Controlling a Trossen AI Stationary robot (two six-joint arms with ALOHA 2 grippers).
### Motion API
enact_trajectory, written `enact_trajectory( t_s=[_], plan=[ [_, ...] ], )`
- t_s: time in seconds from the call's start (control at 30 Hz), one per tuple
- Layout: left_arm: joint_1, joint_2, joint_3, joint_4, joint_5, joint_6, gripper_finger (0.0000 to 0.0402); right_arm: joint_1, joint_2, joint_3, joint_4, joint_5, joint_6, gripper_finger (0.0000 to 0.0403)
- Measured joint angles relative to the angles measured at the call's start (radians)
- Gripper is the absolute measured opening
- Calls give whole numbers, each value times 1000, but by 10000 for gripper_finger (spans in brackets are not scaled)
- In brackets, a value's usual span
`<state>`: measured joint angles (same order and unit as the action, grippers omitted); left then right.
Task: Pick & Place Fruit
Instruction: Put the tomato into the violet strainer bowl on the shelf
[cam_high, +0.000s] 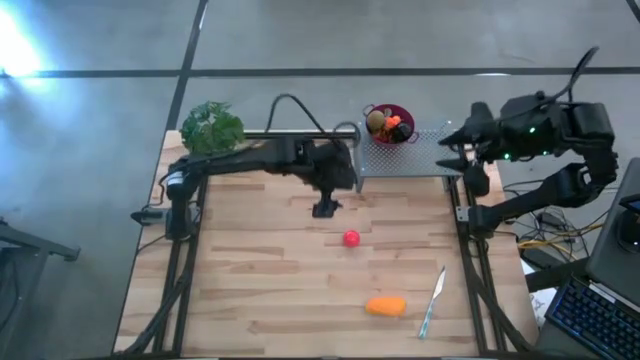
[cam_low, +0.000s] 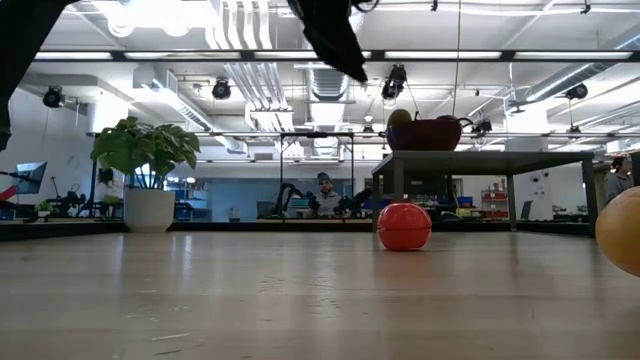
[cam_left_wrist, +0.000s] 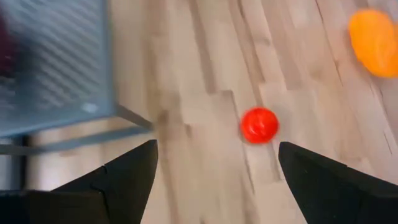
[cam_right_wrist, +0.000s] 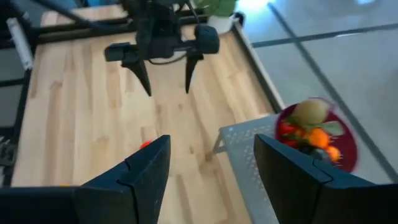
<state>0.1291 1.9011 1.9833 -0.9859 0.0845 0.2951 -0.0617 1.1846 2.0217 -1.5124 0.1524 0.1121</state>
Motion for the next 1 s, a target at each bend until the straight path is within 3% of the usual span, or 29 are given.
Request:
enact_trajectory(
  t_s=[0.23, 0.4, 0.73, 1.0],
  plan=[
    [-61, 1, -254, 227, -6, -3, 337, 126, -72, -191, 113, 5, 42, 237],
    [-90, 1, -371, 385, -6, 29, 337, 183, -127, -324, 179, 8, 80, 227],
    [-100, 3, -514, 636, 12, -41, 337, 227, -227, -552, 329, 9, 98, 206],
    [-118, 39, -562, 748, 63, -45, 337, 227, -248, -620, 349, 33, 98, 220]
  ],
)
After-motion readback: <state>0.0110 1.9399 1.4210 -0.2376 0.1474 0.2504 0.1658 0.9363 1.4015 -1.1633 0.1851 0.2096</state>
